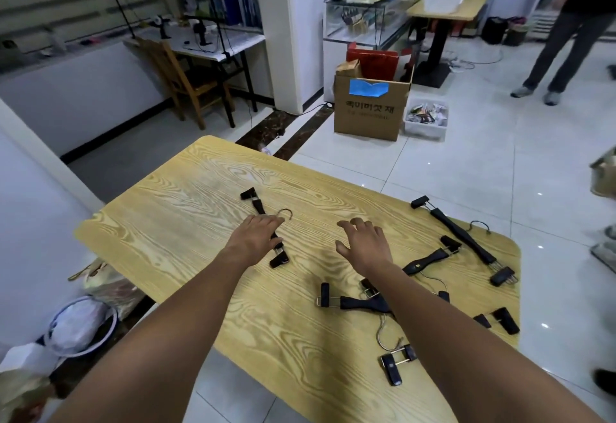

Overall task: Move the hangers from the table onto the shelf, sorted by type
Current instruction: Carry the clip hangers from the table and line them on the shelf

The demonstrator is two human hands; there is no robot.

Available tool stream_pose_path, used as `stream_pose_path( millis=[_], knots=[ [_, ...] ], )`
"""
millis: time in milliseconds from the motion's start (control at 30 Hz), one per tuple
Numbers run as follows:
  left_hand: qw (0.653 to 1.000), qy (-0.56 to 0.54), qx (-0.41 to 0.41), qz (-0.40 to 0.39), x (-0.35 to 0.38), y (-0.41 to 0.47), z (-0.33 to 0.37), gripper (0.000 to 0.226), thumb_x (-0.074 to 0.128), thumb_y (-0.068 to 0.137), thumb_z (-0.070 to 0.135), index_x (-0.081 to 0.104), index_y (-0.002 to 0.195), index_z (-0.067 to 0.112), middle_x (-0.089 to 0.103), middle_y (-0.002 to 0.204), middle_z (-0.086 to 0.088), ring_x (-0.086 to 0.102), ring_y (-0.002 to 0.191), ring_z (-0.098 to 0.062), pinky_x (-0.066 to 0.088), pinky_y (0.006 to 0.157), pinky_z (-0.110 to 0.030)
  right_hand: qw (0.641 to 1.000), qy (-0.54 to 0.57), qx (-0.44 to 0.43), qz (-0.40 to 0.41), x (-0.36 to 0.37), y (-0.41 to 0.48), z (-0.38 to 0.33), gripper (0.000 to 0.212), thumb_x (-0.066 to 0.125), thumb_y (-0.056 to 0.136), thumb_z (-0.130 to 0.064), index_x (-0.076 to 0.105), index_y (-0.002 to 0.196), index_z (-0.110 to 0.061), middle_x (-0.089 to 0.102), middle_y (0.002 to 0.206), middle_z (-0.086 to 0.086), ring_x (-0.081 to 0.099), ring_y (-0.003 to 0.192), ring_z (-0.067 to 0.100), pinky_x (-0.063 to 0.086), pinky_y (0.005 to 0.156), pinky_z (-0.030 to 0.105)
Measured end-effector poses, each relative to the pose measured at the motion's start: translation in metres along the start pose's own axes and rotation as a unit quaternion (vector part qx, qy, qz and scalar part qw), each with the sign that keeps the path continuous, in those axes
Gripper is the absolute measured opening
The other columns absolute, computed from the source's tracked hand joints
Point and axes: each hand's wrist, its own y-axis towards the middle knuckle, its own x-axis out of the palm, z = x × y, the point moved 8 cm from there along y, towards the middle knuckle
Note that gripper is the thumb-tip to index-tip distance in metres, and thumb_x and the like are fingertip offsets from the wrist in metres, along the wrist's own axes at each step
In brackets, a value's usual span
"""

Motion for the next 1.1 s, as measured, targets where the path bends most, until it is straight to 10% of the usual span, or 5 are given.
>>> stream_pose_path(
  millis=[1100],
  knots=[
    [0.979,0.116,0.111,-0.127,0.115,0.185,-0.093,0.07,0.066,0.085,0.025,0.027,0.144,0.018,0.034,0.144,-0.002,0.029,0.136,-0.022,0.024,0.111,-0.032,0.997,0.021,0.031,-0.064,0.103,0.132,0.026,0.046,0.043,0.097,-0.035,0.037,0.141,-0.024,0.043,0.14,0.005,0.04,0.126,0.026,0.024,0.108,0.037]
  ],
)
